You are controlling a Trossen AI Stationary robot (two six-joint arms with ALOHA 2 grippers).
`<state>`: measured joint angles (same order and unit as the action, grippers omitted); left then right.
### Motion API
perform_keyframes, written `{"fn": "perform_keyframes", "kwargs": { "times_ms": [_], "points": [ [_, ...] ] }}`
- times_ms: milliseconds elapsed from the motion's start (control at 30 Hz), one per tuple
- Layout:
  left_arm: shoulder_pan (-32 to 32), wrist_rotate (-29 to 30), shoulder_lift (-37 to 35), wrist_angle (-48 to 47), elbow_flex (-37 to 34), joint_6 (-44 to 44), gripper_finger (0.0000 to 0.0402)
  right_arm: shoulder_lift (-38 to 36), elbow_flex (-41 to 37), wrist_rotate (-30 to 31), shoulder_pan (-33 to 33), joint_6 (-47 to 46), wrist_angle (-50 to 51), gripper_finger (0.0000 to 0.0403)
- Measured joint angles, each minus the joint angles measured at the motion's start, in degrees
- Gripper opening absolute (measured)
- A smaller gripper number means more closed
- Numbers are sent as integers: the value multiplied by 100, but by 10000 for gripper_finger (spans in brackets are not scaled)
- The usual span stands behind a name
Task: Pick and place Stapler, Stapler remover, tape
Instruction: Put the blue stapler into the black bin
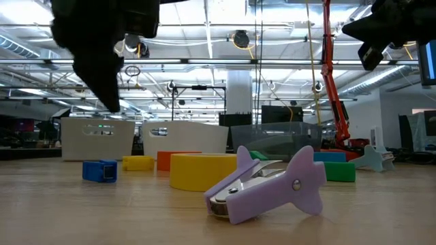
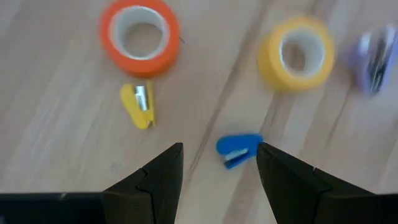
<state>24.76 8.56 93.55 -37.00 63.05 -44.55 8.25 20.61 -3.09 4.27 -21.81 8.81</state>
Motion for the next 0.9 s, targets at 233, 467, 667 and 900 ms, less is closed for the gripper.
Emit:
{"fn": "perform_keyframes", "kwargs": {
  "times_ms": [233, 467, 667, 900],
  "points": [
    [-188, -772, 184, -260, 2, -1596, 207, 0, -1, -2, 0, -139, 1, 4],
    [-508, -1865, 156, 129, 2, -6006, 207, 0, 0, 0, 0, -147, 0, 4],
    [-469, -1200, 156, 671, 2, -7123, 207, 0, 1, 0, 0, -110, -1, 4],
    [-222, -1188, 470, 710, 4, -8074, 207, 0, 1, -12, 0, -108, -1, 4]
  ]
}}
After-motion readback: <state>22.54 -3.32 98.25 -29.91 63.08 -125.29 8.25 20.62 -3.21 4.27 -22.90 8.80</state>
